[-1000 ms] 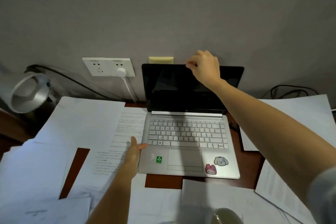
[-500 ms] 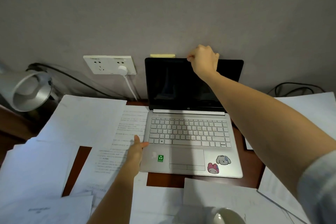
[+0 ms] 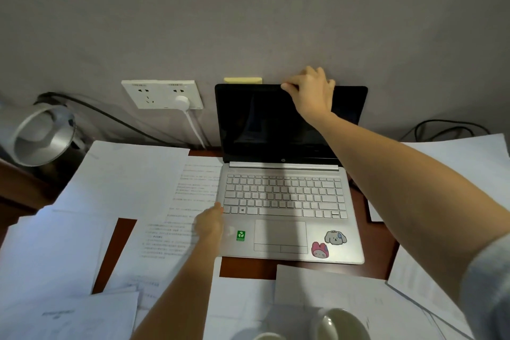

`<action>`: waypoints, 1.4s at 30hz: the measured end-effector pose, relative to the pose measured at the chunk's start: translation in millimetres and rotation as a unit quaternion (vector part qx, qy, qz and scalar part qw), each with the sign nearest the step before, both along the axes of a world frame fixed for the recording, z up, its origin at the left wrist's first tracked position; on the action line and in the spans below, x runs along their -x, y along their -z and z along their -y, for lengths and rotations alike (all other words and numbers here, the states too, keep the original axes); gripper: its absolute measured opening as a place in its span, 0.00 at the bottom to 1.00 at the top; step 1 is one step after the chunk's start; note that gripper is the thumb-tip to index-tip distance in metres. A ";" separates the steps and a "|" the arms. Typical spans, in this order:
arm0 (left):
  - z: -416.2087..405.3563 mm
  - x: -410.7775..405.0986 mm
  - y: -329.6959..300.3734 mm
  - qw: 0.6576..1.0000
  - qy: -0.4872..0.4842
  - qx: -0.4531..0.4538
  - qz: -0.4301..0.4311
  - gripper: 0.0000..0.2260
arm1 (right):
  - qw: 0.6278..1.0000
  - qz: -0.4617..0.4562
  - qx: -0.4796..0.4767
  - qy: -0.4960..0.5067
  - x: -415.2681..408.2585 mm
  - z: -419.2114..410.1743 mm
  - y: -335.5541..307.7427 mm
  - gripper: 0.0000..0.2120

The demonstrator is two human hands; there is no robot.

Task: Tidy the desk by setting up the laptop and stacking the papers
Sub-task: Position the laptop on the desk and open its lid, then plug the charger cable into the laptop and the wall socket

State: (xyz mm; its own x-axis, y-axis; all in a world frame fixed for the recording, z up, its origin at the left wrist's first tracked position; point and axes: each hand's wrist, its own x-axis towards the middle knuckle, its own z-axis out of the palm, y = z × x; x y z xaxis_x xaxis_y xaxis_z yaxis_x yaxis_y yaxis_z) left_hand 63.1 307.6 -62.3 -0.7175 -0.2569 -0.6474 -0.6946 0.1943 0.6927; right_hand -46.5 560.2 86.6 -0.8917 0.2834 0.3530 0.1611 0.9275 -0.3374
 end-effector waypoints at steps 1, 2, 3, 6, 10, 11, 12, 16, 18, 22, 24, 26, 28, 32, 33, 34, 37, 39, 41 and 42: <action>-2.6 -0.1 0.2 1.000 -0.002 0.003 -0.008 0.13 | 1.000 -0.010 -0.009 0.006 -5.1 -4.5 4.0 0.13; -4.2 -0.8 -1.7 1.000 -0.004 0.002 -0.016 0.14 | 0.999 -0.026 -0.019 0.017 -11.5 -10.1 8.9 0.14; -4.6 -0.6 -3.2 1.000 -0.005 -0.008 -0.020 0.13 | 0.998 -0.042 -0.029 0.031 -19.1 -16.3 14.5 0.15; -5.9 3.9 -11.4 0.999 0.019 -0.028 -0.017 0.10 | 0.995 -0.054 -0.038 0.080 -46.7 -36.0 35.8 0.19; -13.0 21.0 -20.0 0.998 0.040 -0.036 -0.027 0.19 | 0.994 -0.031 0.021 0.101 -89.6 -53.5 72.3 0.25; -15.2 25.2 -22.1 0.998 0.044 -0.042 -0.025 0.20 | 0.994 -0.014 0.041 0.103 -102.5 -55.2 83.6 0.26; -17.1 29.1 -23.5 0.997 0.046 -0.050 -0.023 0.20 | 0.992 0.007 0.063 0.108 -116.2 -56.0 96.3 0.27; -24.2 38.5 -25.5 0.995 0.049 -0.080 -0.019 0.19 | 0.967 0.093 0.193 0.137 -170.2 -48.7 147.5 0.27; -26.6 40.5 -25.1 0.995 0.042 -0.093 -0.016 0.18 | 0.950 0.113 0.249 0.150 -184.1 -41.0 163.7 0.28; -26.5 42.8 -24.9 0.994 0.046 -0.097 -0.014 0.19 | 0.920 0.064 0.330 0.201 -183.0 -27.4 168.5 0.25; -25.4 44.7 -22.3 0.994 0.052 -0.097 -0.017 0.20 | 0.914 0.031 0.342 0.217 -180.9 -22.2 166.9 0.20; -24.8 46.1 -18.4 0.993 0.055 -0.108 -0.015 0.21 | 0.909 0.018 0.354 0.219 -182.0 -20.4 167.8 0.16; -24.4 46.1 -15.8 0.993 0.049 -0.109 -0.015 0.20 | 0.872 0.016 0.429 0.234 -181.7 -23.5 166.4 0.17; -18.6 45.3 -8.4 0.994 -0.003 -0.106 -0.035 0.15 | 0.759 -0.018 0.600 0.252 -176.0 -40.4 158.1 0.11; -17.1 45.1 -6.0 0.992 -0.020 -0.124 -0.032 0.15 | 0.734 -0.027 0.631 0.250 -175.1 -44.3 156.0 0.09; -16.0 44.9 -3.7 0.988 -0.037 -0.145 -0.031 0.15 | 0.713 -0.036 0.654 0.251 -174.6 -47.3 154.0 0.09; -13.8 44.6 -1.5 0.979 -0.073 -0.187 -0.045 0.15 | 0.674 -0.043 0.692 0.254 -174.9 -54.7 157.5 0.11; -12.4 43.9 -1.1 0.973 -0.093 -0.205 -0.049 0.17 | 0.671 -0.040 0.698 0.249 -175.5 -57.7 160.9 0.13; -10.3 43.5 0.1 0.969 -0.104 -0.219 -0.051 0.19 | 0.670 -0.038 0.701 0.241 -175.7 -60.2 163.5 0.14; -9.4 43.3 1.7 0.968 -0.107 -0.222 -0.049 0.20 | 0.670 -0.037 0.704 0.234 -175.7 -60.9 163.9 0.14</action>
State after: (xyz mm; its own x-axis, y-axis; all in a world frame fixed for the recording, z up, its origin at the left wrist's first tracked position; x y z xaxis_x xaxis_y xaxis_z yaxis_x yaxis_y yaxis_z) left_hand 19.8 317.0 -64.0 -0.7426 -0.1179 -0.6593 -0.6125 -0.2788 0.7397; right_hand 129.3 621.1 -77.3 -0.5830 0.6247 -0.5195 0.2577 -0.4642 -0.8474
